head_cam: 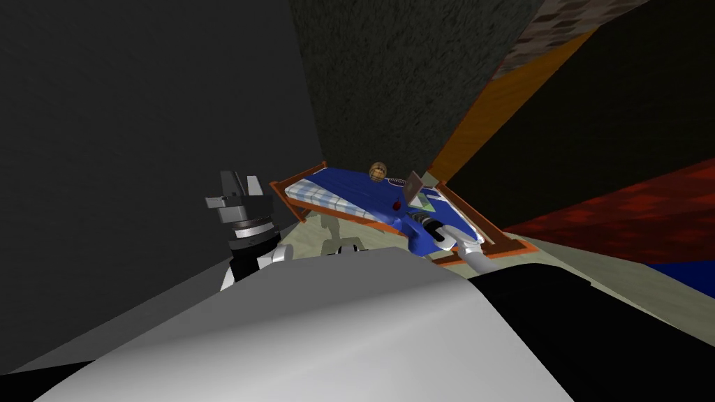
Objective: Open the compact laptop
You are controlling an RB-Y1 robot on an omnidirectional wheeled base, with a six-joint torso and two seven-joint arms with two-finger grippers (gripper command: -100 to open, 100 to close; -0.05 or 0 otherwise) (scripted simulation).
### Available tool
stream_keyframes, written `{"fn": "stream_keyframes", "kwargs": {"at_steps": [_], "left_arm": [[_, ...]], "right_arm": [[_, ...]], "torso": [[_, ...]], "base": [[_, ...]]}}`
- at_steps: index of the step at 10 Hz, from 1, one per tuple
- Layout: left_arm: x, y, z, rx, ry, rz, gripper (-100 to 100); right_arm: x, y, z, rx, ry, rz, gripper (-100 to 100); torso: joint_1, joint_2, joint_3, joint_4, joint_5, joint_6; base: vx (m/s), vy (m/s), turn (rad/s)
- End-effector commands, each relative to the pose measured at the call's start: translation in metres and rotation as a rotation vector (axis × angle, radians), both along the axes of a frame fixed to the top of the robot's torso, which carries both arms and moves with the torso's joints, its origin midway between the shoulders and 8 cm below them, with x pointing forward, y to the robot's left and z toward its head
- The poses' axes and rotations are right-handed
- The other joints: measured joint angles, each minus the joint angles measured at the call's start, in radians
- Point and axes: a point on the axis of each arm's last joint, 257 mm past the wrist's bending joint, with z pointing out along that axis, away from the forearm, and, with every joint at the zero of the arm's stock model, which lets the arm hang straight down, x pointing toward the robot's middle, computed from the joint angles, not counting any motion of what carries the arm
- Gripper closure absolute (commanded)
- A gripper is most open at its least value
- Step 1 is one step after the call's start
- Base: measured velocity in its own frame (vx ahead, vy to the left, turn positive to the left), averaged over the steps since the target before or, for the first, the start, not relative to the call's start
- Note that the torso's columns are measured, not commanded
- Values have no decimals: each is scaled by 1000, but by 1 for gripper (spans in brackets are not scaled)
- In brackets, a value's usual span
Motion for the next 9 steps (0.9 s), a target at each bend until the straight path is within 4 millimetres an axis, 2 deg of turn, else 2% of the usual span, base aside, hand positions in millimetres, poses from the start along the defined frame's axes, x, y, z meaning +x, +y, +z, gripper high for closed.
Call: {"fn": "stream_keyframes", "kwargs": {"at_steps": [1, 2, 3, 4, 5, 6, 8, 9], "left_arm": [[0, 0, 0, 0, 0, 0, 0], [0, 0, 0, 0, 0, 0, 0], [0, 0, 0, 0, 0, 0, 0], [0, 0, 0, 0, 0, 0, 0], [0, 0, 0, 0, 0, 0, 0], [0, 0, 0, 0, 0, 0, 0], [0, 0, 0, 0, 0, 0, 0], [0, 0, 0, 0, 0, 0, 0]], "right_arm": [[-2, -41, 12, -124, 36, -36, -100], [-4, -45, 10, -126, 41, -42, -100], [-7, -70, 21, -203, 62, -65, -100], [-8, -72, 20, -204, 64, -68, -100], [-10, -95, 34, -278, 81, -88, -100], [-12, -97, 33, -279, 85, -93, -100], [-18, -140, 61, -414, 117, -137, -100], [-18, -140, 62, -417, 117, -136, -100]], "torso": [[-1, 0, 0, 0, 0, 1], [-1, -1, -1, 0, 0, 0], [0, -1, 0, 0, 0, 0], [0, -1, -1, 0, 0, 0], [0, -1, 0, 0, 0, 0], [1, -1, 0, 0, 0, 0], [0, 0, 0, 0, 0, 0], [2, -2, -1, 0, 1, -1]], "base": [[22, 40, 106], [18, 34, 83], [23, 39, 144], [18, 35, 71], [20, 47, 131], [17, 38, 65], [22, 54, 146], [26, 41, 70]]}}
